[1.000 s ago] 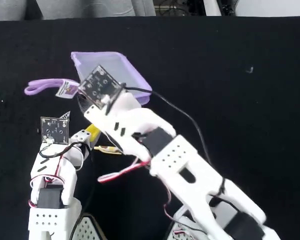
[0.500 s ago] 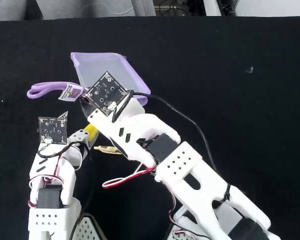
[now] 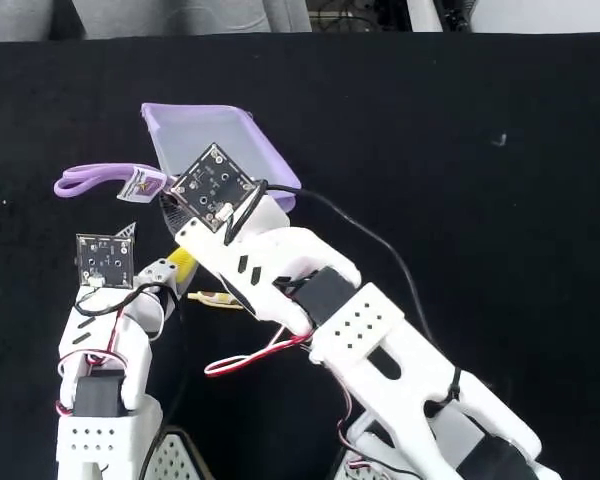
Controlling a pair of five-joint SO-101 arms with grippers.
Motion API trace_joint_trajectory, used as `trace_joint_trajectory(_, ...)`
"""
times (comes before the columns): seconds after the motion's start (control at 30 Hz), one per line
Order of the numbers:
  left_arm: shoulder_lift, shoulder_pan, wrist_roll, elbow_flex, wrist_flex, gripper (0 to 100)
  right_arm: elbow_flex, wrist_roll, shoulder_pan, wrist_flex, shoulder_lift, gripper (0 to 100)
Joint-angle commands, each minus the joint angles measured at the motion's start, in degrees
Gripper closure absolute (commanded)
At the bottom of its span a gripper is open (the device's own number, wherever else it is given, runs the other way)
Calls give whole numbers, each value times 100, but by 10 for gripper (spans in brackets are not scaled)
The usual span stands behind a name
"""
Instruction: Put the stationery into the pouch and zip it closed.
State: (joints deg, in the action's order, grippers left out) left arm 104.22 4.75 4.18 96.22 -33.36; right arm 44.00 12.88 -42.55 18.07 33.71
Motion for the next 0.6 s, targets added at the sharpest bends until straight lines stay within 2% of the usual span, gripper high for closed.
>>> trace_joint_trajectory(0.0,44,75,-62,-22,70,669,-84,-9,-44,-167,-119,988)
trace_joint_trajectory(0.1,44,66,-62,-242,-255,669,-110,-9,-44,-308,-312,988)
trace_joint_trajectory(0.23,44,84,-18,-224,-308,668,-110,-18,-44,-316,-321,988)
trace_joint_trajectory(0.33,44,92,-9,-110,-114,668,-110,-18,-44,-299,-321,988)
trace_joint_trajectory(0.57,44,585,-18,110,264,668,-101,-26,9,-281,-321,988)
